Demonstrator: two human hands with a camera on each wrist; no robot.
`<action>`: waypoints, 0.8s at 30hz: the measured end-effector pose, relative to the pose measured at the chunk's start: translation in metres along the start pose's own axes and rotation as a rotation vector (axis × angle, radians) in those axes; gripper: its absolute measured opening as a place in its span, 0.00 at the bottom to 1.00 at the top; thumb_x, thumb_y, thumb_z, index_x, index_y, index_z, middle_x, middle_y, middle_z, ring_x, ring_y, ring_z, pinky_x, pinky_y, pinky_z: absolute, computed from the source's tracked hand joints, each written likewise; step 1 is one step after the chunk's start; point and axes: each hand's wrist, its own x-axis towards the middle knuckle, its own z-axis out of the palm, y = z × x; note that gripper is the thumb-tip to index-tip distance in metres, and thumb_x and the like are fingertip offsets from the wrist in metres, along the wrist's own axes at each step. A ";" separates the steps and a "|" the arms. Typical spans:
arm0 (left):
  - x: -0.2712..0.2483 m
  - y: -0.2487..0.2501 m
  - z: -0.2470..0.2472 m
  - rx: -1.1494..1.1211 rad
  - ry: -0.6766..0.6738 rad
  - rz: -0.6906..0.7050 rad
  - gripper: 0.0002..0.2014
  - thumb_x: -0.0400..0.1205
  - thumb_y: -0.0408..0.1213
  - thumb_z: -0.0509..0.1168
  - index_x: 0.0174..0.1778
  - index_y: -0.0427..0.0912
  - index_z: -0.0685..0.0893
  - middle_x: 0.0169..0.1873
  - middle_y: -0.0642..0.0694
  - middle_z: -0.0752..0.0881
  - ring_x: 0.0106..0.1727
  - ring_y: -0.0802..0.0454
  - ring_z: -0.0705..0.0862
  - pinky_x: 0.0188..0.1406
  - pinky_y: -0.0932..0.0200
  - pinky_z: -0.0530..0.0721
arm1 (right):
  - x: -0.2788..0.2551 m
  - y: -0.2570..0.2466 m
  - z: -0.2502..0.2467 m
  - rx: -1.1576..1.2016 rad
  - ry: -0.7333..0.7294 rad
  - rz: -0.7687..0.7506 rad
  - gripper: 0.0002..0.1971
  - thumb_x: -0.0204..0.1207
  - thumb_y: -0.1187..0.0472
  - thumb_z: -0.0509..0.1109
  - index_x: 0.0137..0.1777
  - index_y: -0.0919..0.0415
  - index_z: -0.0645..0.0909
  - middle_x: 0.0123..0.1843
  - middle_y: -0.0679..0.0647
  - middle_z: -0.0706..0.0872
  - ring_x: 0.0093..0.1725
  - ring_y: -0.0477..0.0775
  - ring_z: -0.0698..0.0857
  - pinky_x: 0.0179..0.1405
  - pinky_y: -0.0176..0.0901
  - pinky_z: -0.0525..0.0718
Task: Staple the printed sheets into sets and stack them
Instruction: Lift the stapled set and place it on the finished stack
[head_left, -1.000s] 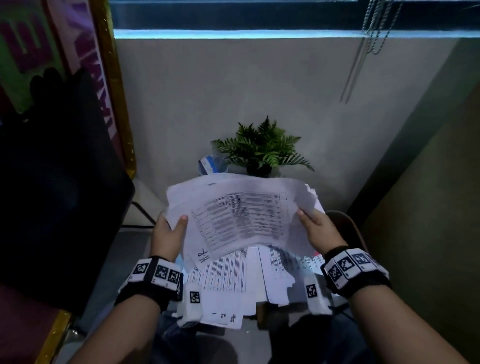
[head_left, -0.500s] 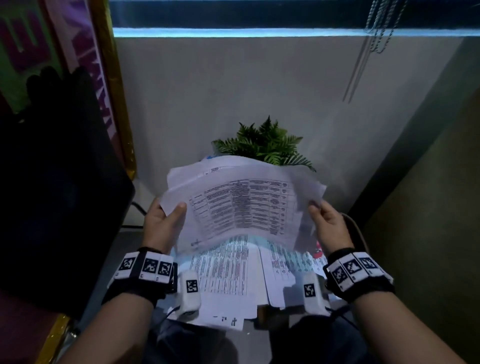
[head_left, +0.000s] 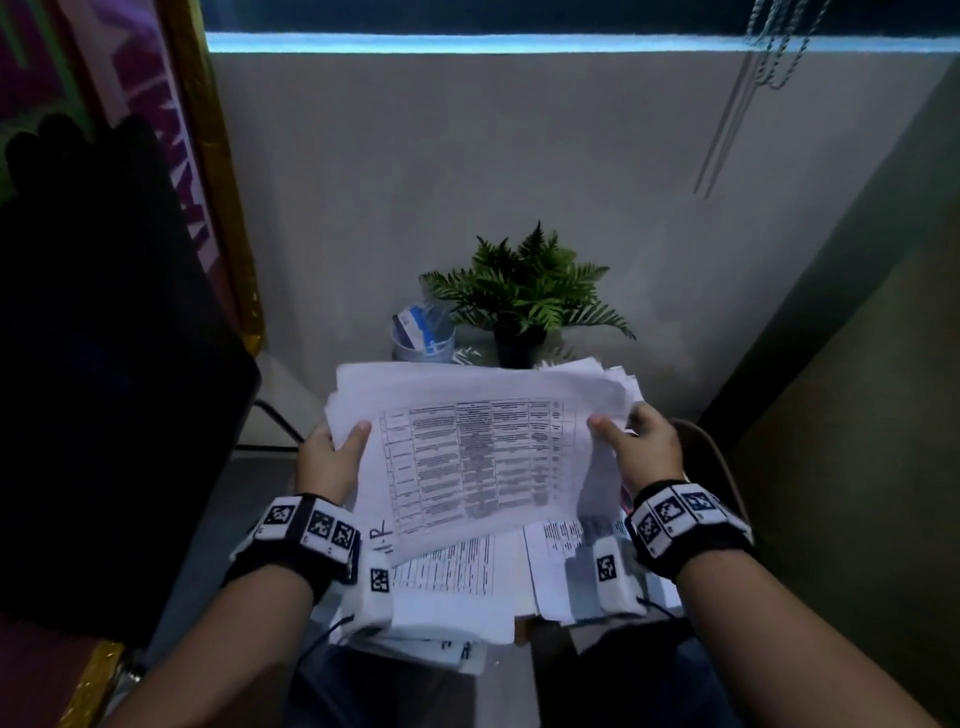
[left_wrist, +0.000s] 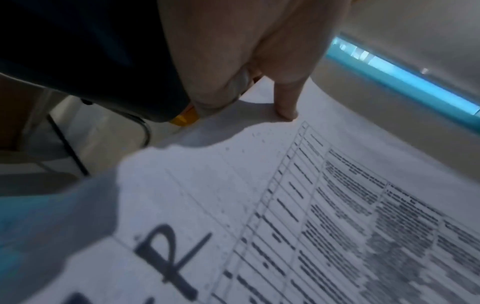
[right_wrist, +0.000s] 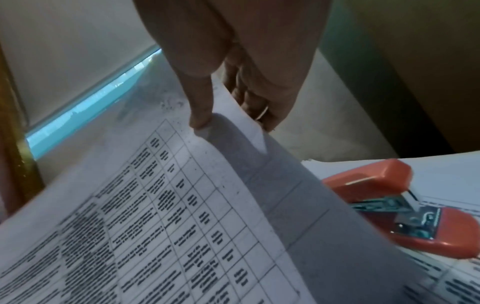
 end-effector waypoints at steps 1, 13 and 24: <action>0.001 -0.003 0.001 0.019 -0.011 -0.012 0.06 0.83 0.35 0.64 0.52 0.37 0.80 0.47 0.39 0.86 0.50 0.43 0.85 0.48 0.56 0.77 | 0.001 0.000 0.001 -0.014 0.025 0.001 0.15 0.69 0.57 0.76 0.35 0.67 0.77 0.31 0.58 0.79 0.33 0.57 0.78 0.32 0.39 0.78; 0.011 -0.024 0.009 0.116 -0.030 -0.014 0.11 0.87 0.37 0.55 0.50 0.38 0.82 0.40 0.42 0.85 0.43 0.49 0.81 0.42 0.61 0.72 | 0.023 0.018 0.010 -0.142 -0.179 0.025 0.12 0.81 0.65 0.60 0.61 0.58 0.78 0.48 0.60 0.85 0.47 0.57 0.81 0.44 0.40 0.71; 0.020 -0.041 0.011 0.069 -0.272 -0.132 0.13 0.83 0.21 0.56 0.59 0.38 0.78 0.48 0.44 0.86 0.35 0.61 0.87 0.37 0.65 0.85 | 0.037 0.035 0.004 -0.211 -0.153 0.152 0.06 0.77 0.62 0.68 0.52 0.59 0.80 0.47 0.57 0.87 0.49 0.58 0.85 0.51 0.43 0.79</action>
